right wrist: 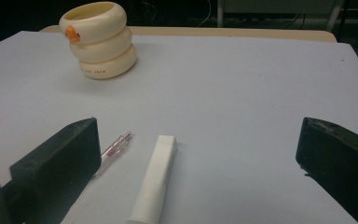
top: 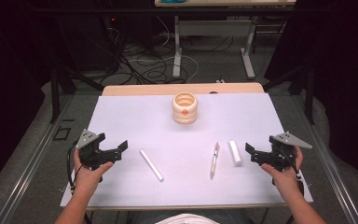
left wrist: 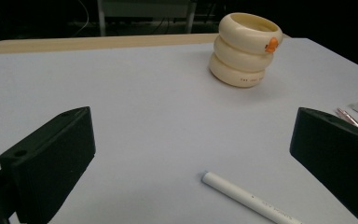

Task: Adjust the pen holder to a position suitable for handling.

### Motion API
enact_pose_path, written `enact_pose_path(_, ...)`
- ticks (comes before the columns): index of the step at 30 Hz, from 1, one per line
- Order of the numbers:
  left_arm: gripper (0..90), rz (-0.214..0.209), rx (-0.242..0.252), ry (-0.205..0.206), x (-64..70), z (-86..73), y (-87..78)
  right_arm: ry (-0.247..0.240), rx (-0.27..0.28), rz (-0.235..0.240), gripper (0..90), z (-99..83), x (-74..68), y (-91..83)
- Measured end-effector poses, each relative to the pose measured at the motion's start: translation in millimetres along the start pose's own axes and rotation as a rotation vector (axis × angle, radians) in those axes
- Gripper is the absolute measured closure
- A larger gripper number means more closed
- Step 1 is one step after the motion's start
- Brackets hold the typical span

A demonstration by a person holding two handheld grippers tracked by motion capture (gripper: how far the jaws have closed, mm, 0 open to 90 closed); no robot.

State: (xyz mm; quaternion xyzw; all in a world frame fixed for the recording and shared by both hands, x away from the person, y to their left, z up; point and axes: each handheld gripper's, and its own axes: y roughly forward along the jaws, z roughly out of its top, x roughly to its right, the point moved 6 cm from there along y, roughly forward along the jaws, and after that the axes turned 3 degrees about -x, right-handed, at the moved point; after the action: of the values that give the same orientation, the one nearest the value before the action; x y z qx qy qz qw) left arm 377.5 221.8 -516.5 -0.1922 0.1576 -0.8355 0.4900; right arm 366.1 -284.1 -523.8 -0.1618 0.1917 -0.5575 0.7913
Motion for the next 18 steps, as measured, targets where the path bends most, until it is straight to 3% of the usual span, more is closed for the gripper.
enact_pose_path(1,0.2,-0.003,-0.005,-0.005,0.9,-0.3,0.5,0.019,0.001,0.012,0.0,-0.6,-1.6,0.9)
enact_pose_path(7,0.3,-0.027,-0.037,-0.015,6.8,-1.3,2.4,-0.013,0.002,-0.008,0.0,0.2,1.2,2.0)
enact_pose_path(9,0.3,-0.049,-0.054,-0.033,9.6,-3.0,3.5,0.000,-0.008,-0.021,0.0,-0.4,0.0,2.3)
enact_pose_path(12,0.3,-0.064,-0.060,-0.040,12.5,-2.9,4.2,-0.013,0.000,-0.010,0.0,0.0,-1.2,3.3)
enact_pose_path(18,0.3,-0.080,-0.079,-0.025,22.9,-3.3,7.1,-0.031,0.006,-0.005,0.0,1.2,-7.1,1.1)
